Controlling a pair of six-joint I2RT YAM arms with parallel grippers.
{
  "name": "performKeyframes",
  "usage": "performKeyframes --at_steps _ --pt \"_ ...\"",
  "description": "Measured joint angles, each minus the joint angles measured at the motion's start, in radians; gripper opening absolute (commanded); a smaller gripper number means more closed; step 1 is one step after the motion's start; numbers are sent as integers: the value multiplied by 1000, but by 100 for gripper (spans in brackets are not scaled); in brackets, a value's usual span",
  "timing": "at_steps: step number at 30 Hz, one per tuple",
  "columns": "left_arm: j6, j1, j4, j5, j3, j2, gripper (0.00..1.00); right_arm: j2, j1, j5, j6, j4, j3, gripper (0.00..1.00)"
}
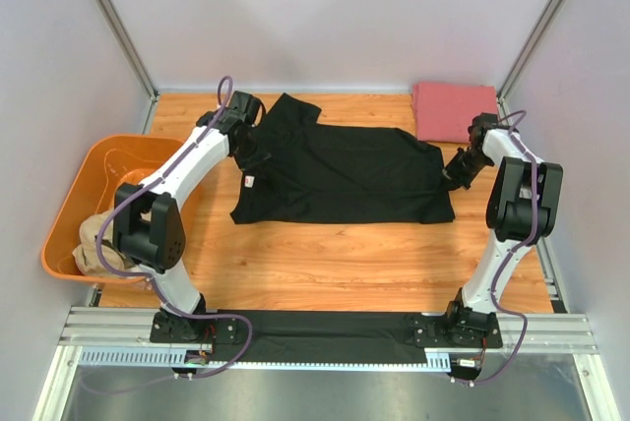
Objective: Fold and stack the t-shirts
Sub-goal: Fold the tshirt
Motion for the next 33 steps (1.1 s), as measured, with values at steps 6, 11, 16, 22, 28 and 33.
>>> performKeyframes --at_steps 6,11,16,22,28,33 --pt "4 0 0 16 45 48 0 12 0 0 -2 1 7 1" --pt "4 0 3 24 82 91 0 14 0 1 -3 0 9 1" --pt "5 0 2 27 103 133 0 23 0 1 -4 1 16 1" --pt "9 0 -2 24 135 169 0 38 0 2 -4 0 26 2" --pt "20 0 -10 18 195 201 0 53 0 3 -3 0 43 2" --pt "50 1 -14 24 241 242 31 62 0 3 -3 0 53 6"
